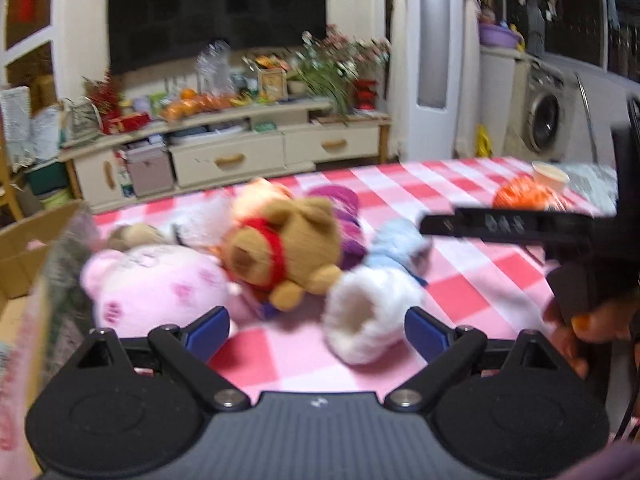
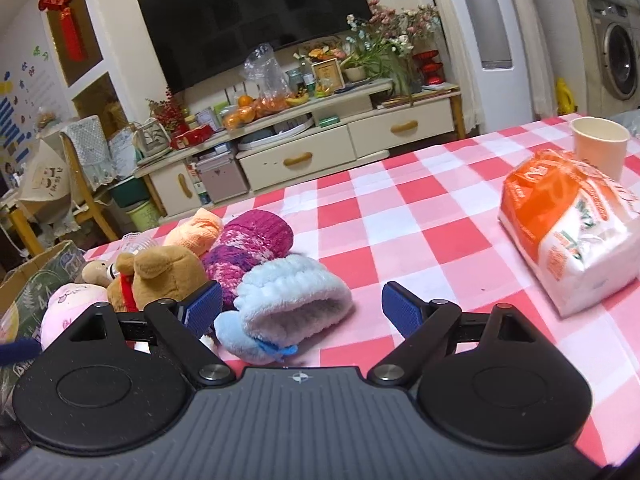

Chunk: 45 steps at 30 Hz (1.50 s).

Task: Organize soft objects
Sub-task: 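Move both tools back from the box to the plush pile, then grasp the white fluffy plush with the left tool while the right tool grasps the light blue mitten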

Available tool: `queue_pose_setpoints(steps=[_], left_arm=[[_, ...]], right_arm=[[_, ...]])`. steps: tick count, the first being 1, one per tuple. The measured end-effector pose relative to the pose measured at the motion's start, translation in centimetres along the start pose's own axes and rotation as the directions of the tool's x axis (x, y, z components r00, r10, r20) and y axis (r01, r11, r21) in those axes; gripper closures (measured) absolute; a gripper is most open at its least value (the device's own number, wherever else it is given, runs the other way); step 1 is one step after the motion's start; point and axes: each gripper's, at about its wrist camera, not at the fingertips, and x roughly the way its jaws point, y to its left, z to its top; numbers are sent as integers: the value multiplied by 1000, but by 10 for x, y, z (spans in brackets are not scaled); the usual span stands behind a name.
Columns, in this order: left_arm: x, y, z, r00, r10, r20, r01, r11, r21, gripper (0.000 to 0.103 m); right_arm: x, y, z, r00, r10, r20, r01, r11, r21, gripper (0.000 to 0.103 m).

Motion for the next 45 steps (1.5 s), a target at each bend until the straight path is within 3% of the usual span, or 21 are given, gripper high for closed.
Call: queue_pose_setpoints(steps=[11,24,31,37,40,41,45], left_arm=[[47,-34,-1,996,-14,-90,16,999,29,16],[73,-40,1,990,24,-137,-22,1000,17,50],[77,-36,3,990,18,-143,-17,1000,6,59],[76,-33,5,990,-2,-138,1,1000,-6,72],[73,-29,5,991,-14,-135,12,1000,-13,75],[73,-28,5,991,-16,-135,14,1000,-18,76],[71,-23,6,990,-32,-138,26,999,-43,78]], right_arm=[[38,-3,9,994,64,-90,-68,997,-42,0],[61,-2,7,976,122,-179,-131,990,-42,0],[60,2,8,975,137,-177,-147,988,-45,0],[60,4,8,972,161,-172,-172,984,-51,27],[59,6,8,972,172,-161,-184,981,-63,49],[59,6,8,971,180,-159,-192,979,-67,66],[59,12,7,970,188,-153,-202,976,-85,76]])
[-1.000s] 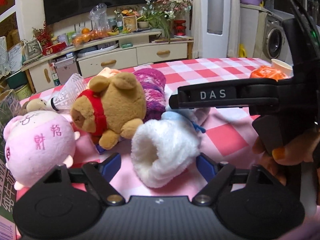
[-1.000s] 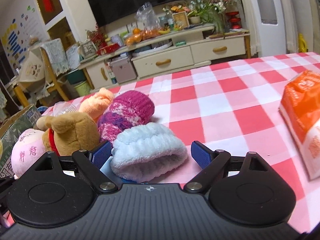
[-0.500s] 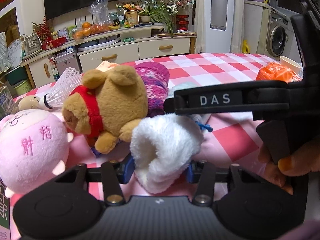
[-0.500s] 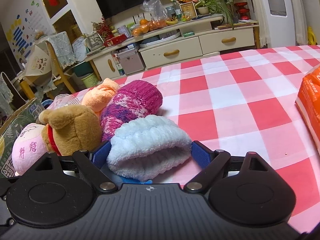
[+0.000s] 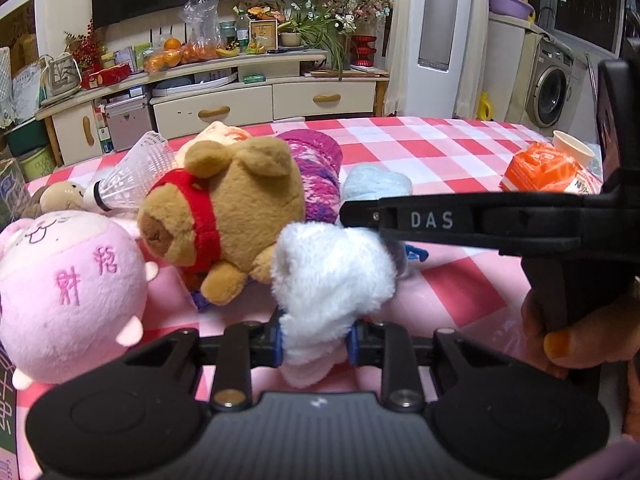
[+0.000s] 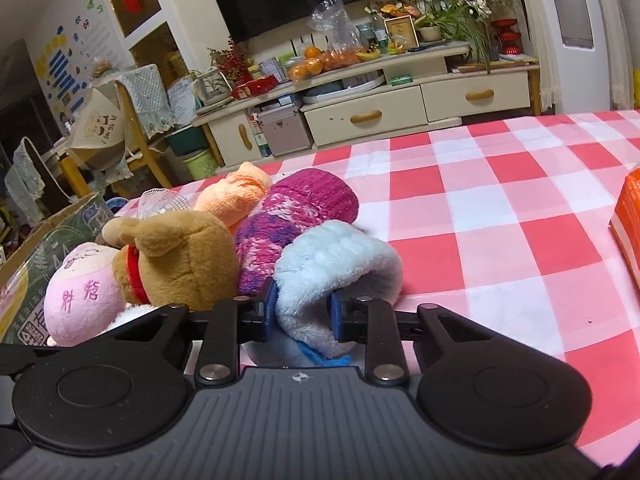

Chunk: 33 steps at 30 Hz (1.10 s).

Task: Organize soft objects
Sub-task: 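Grasp the white fluffy plush with the left tool while the right tool grasps the light blue mitten, then carry both items into the cardboard box and open both tools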

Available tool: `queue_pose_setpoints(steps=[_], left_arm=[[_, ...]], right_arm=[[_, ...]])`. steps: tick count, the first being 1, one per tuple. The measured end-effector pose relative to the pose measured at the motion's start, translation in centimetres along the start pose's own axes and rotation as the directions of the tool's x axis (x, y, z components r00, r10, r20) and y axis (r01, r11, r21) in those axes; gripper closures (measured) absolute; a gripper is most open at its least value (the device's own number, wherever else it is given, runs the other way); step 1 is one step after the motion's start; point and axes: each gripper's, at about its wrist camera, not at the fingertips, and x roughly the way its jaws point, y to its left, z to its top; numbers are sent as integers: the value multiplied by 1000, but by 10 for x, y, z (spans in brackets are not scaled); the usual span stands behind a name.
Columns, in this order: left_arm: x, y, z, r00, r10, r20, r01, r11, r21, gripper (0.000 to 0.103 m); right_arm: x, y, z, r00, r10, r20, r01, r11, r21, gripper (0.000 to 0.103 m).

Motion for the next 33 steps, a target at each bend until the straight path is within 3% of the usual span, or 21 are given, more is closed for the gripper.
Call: queue_pose_setpoints(steps=[3,8,23,33], left_arm=[[-4,1,1,1000,-12,3,12,1000,-16,78],[-17,10,2,999,-28,21,29,999,-42,78],[-61,30,7,991,-40,124,50,996,-75,78],[-87,59,9,982,-6,187,28,993,-115,78]], right_arm=[[-1,4,-1,1000,-2,15,3,1000,-12,84],[-7,4,-1,998,-25,52,26,1000,-15,87],[-27,10,-2,990,-18,142,20,1000,-11,87],[-35,43,-1,984,49,172,-36,997,-74,87]])
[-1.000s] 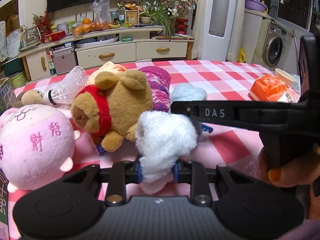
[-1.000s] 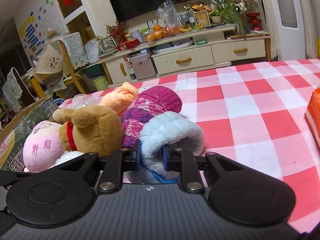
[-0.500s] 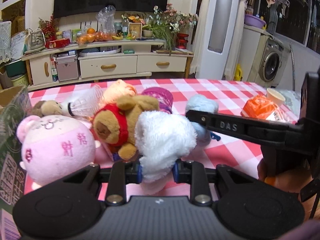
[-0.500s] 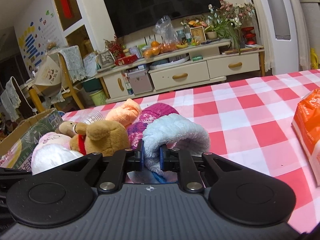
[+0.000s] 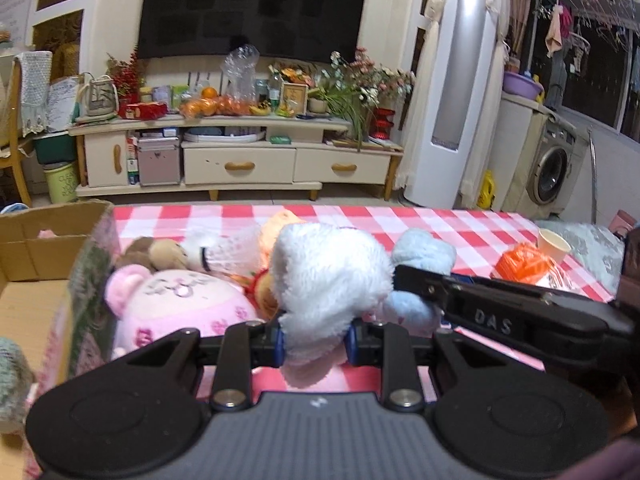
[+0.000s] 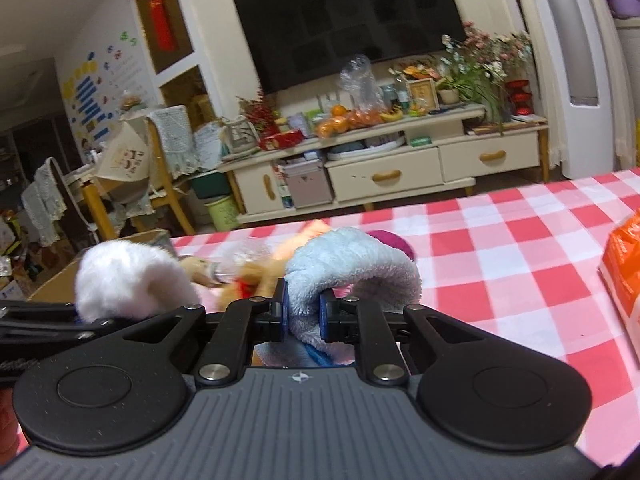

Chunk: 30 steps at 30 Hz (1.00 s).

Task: Organize soft objects
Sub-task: 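Carry both items into the cardboard box and open both tools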

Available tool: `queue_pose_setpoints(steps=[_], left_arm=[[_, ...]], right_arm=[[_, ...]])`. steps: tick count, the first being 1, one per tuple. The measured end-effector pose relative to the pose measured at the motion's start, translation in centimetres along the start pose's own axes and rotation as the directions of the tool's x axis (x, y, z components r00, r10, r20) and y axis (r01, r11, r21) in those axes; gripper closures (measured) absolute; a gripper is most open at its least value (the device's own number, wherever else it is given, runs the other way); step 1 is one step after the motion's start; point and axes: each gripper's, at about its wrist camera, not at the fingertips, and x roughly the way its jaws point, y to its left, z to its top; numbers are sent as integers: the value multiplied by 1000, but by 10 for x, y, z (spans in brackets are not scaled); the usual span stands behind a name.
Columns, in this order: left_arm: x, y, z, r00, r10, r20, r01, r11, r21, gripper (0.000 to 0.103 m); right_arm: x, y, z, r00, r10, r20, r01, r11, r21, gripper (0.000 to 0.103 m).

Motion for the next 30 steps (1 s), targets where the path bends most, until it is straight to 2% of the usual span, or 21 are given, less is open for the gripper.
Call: queue_pose_setpoints(steps=[10,16,22,30], left_arm=[[-26,40,13,996,70,59,-66,996,-59,78],[-42,77,20,985,146,93,-135,984,-119,78],[-57,120,24,963,246,107,-220,953,-210,78],[-65,168,20,933,354,61,-321,898,-302,78]], right_arm=[[-4,49,7,994,108,14,-106,989,-104,87],[-1,85,8,982,187,-9,-186,965,-183,87],[10,117,13,963,266,-44,-268,929,-255,87],[37,156,17,935,345,-86,-354,878,-323,87]])
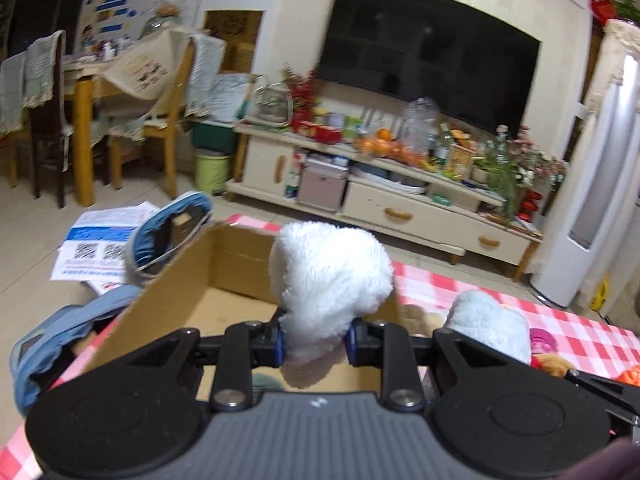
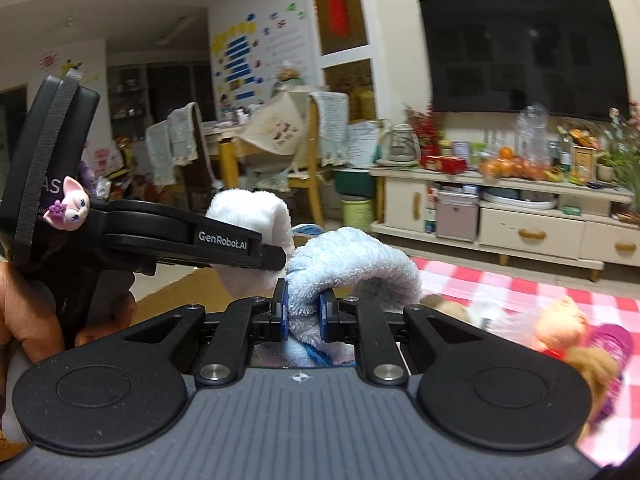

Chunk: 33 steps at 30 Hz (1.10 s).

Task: Organize soft objects
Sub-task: 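Carry both items into the cardboard box and open both tools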

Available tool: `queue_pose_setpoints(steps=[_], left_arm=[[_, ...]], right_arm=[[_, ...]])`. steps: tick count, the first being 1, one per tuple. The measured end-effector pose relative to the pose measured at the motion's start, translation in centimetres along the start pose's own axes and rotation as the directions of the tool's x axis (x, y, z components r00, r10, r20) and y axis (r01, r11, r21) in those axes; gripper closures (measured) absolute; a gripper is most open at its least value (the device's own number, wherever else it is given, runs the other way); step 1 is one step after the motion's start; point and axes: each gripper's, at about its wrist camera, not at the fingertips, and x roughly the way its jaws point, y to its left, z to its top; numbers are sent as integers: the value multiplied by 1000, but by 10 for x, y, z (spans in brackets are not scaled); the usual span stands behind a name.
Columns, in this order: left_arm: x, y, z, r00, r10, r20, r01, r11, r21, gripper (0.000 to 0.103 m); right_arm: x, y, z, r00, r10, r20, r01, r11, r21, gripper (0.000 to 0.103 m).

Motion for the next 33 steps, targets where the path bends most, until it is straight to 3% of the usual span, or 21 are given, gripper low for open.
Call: queue_pose_setpoints(steps=[8,14,16,18,19,21,23,33], left_arm=[[10,31,0,997,68,-48,-70,996,-48,78],[14,41,-5,990,99,-102,-105,993,-53,73],[17,43,-6,987,104,-126,-111,992,-52,68],[17,44,-6,985,114,-131,-122,991,-55,55],[17,45,-6,985,113,-130,-122,991,-60,52],[14,45,-5,986,115,-120,-124,990,-68,36],[11,43,-3,988,120,-99,-127,989,-72,32],[4,28,-4,993,106,-58,-109,993,-49,6]], right_arm=[[35,14,0,997,49,-58,-52,998,-43,86],[49,22,-5,994,22,-109,-31,997,-75,80],[45,20,-5,993,1,-116,-10,997,-75,64],[42,21,-4,995,-8,-103,2,998,-61,25],[37,22,-2,996,-18,-89,13,998,-56,19],[31,21,1,997,-25,-76,21,998,-52,12],[24,22,2,997,-50,-63,47,998,-50,3],[-15,13,-8,978,-206,-23,206,979,-3,0]])
